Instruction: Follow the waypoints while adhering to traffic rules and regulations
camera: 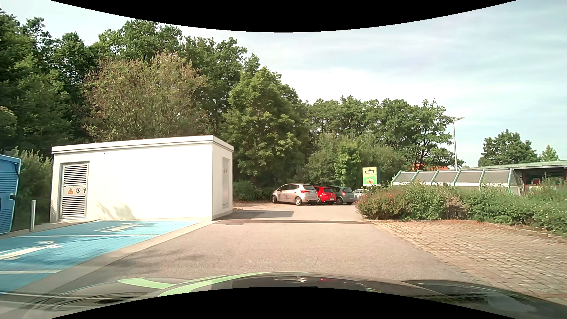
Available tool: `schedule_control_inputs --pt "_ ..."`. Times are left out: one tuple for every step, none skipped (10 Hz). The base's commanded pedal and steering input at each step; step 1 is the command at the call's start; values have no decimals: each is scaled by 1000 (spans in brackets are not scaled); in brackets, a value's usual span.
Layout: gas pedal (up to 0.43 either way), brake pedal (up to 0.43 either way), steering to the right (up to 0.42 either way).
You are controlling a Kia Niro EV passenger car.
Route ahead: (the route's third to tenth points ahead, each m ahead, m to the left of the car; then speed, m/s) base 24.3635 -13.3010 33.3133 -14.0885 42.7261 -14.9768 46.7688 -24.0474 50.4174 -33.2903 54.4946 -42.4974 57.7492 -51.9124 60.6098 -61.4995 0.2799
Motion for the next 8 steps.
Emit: schedule_control_inputs --pt "311 0 359" --pt "331 0 355" --pt "378 0 346" --pt "409 0 339" --pt "421 0 325" --pt "421 0 311" --pt "421 0 295" --pt "421 0 256"
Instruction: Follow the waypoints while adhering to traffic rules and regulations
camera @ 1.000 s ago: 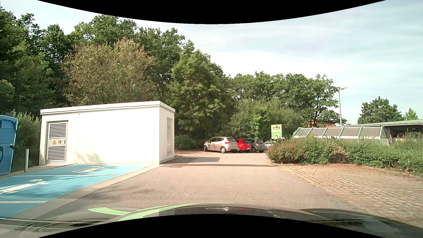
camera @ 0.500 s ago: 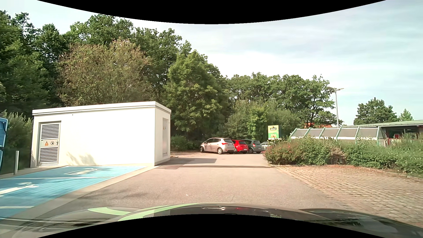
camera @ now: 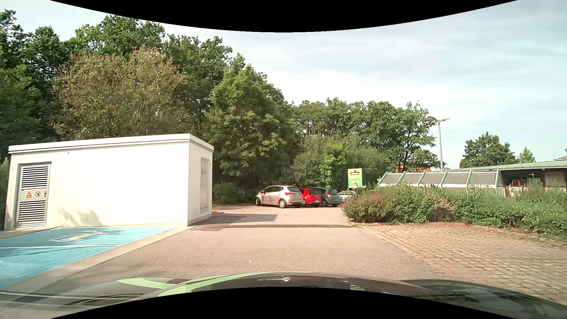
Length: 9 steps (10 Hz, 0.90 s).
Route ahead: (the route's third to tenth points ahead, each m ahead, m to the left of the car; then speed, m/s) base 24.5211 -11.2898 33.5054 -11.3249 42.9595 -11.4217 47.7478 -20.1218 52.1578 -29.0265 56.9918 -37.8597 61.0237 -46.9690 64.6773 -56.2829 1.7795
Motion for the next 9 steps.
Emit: schedule_control_inputs --pt "421 0 183" --pt "421 0 104" --pt "421 0 21" --pt "421 0 -17" --pt "421 0 -17" --pt "398 0 -11" --pt "358 0 -9" --pt "331 0 -8" --pt "311 0 -9"
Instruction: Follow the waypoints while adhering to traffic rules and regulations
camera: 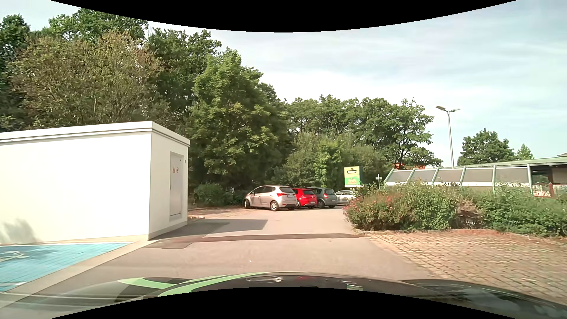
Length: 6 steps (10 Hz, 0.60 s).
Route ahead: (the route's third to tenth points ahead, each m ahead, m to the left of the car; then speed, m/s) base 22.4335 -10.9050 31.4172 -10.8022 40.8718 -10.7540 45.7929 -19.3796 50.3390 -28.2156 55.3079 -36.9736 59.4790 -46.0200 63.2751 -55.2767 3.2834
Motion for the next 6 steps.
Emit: schedule_control_inputs --pt "260 0 -9" --pt "248 0 -10" --pt "209 0 -16" --pt "169 0 -28" --pt "157 0 -38" --pt "150 0 -43"
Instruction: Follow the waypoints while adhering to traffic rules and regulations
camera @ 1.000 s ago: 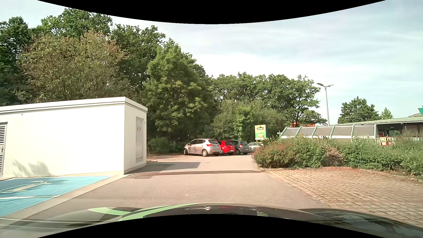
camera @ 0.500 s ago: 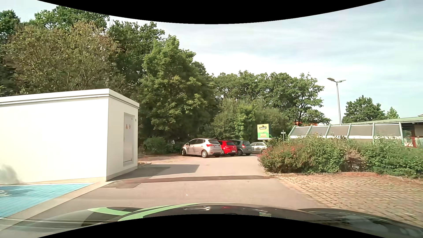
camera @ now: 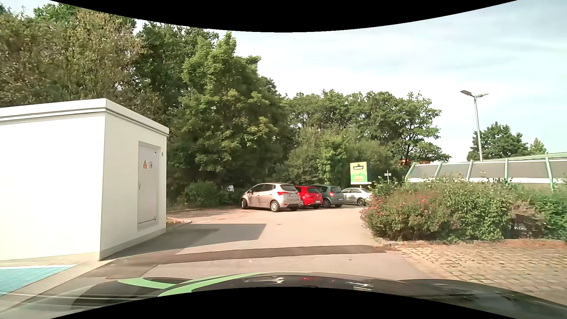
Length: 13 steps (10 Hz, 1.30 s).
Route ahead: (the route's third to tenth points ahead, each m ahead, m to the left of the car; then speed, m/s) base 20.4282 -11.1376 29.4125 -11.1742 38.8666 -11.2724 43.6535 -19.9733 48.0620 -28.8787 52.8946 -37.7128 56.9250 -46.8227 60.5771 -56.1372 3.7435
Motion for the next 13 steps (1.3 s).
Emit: schedule_control_inputs --pt "138 0 -41" --pt "138 0 -39" --pt "138 0 -34" --pt "138 0 -26" --pt "118 0 -16" --pt "118 0 -10" --pt "87 0 -8" --pt "47 0 -6" --pt "39 0 -3" --pt "39 0 4" --pt "39 0 16" --pt "39 0 33" --pt "28 0 51"
